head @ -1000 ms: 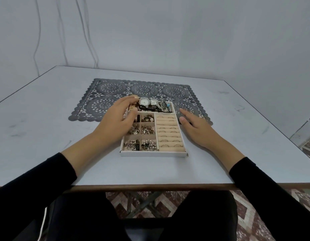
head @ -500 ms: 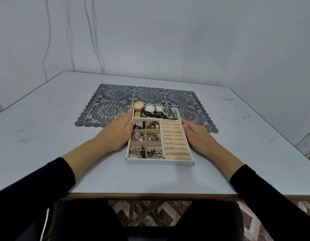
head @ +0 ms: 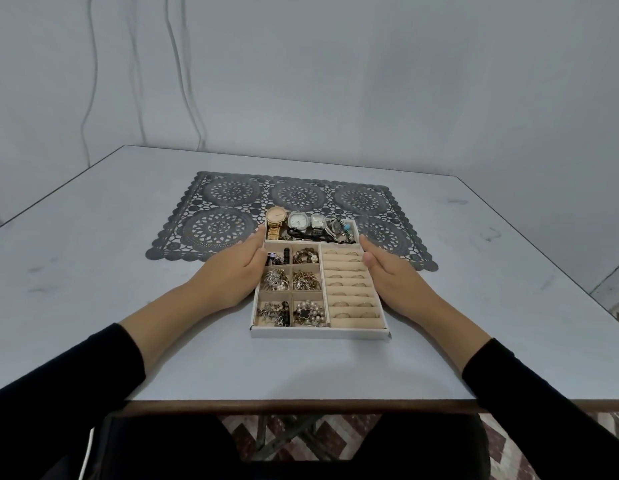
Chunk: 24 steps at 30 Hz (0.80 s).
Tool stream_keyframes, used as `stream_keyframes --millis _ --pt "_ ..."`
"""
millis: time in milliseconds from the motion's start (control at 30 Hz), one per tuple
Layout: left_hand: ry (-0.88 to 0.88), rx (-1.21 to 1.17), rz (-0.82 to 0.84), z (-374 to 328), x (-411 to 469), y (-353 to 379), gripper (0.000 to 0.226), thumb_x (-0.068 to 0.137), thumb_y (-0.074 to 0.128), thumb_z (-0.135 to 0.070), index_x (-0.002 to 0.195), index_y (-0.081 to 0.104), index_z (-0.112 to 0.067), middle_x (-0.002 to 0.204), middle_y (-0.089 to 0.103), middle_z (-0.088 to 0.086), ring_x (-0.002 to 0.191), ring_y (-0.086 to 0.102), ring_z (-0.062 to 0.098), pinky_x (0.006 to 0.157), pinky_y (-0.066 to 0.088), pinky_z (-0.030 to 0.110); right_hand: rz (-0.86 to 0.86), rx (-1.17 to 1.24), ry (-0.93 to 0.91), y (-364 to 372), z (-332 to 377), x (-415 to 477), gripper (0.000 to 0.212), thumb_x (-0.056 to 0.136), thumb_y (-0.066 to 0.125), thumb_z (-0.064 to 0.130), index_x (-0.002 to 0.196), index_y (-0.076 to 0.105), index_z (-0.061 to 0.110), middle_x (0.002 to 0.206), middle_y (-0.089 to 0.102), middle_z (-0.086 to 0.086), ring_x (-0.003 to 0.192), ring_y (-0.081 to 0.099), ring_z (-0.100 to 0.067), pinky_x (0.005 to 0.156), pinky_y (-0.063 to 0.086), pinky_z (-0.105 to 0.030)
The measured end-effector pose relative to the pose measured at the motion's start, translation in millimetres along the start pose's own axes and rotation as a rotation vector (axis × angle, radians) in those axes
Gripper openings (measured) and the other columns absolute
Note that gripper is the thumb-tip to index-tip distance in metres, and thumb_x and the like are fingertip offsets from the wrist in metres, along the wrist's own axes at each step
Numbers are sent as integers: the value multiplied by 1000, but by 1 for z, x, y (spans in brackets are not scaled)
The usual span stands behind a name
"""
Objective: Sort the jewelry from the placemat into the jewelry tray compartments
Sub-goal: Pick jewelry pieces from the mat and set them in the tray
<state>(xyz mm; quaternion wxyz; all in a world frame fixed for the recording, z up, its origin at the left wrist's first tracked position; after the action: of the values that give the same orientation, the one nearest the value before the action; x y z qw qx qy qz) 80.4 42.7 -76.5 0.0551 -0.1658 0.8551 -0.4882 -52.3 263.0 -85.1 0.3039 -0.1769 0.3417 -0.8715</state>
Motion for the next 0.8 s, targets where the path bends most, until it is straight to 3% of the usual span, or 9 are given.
stream_keyframes --millis 167,300,367,500,634,800 --pt "-3 -17 -31 2 5 -3 51 108 21 -30 157 13 -22 160 30 1 141 38 21 105 32 27 -15 45 -14 0 4 7 48 104 29 35 151 27 25 149 37 12 133 34 -3 99 24 -13" --pt "-22 -26 -51 4 16 -7 50 108 21 -29 157 14 -23 158 34 4 131 48 24 90 35 25 -28 53 -14 2 4 25 47 104 30 38 150 27 28 148 43 5 137 38 -12 103 27 -19" --pt "-23 -25 -56 6 24 -9 50 108 22 -27 157 15 -21 157 35 4 125 51 24 90 36 26 -27 66 -8 3 3 35 47 104 30 39 150 28 29 146 46 4 135 40 -15 106 30 -24" --pt "-41 -22 -49 9 43 -11 50 108 21 -28 157 15 -20 139 56 12 104 55 22 91 40 32 -25 96 1 0 4 54 46 104 31 38 149 29 28 146 43 9 134 40 -10 104 29 -21" --pt "-39 -17 -57 11 65 -12 50 108 21 -26 157 16 -19 132 60 18 102 56 25 90 41 36 -17 48 15 -1 0 73 47 105 30 36 150 28 26 148 42 6 136 38 -13 102 27 -20" --pt "-30 -10 -52 13 88 -13 51 107 22 -26 157 16 -19 147 50 11 120 55 29 96 39 33 -22 46 22 -4 -4 95 47 105 31 33 150 28 22 153 35 5 140 33 -12 108 24 -21"
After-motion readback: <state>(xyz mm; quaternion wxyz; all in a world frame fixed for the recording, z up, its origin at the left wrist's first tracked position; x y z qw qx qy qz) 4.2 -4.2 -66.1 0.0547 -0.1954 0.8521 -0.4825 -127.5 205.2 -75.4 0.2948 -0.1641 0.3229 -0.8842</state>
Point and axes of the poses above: each hand's wrist, its own x-axis towards the middle knuckle, its own y-axis out of the palm, z = x × y, the point moved 2 cm from there along x, towards the middle knuckle
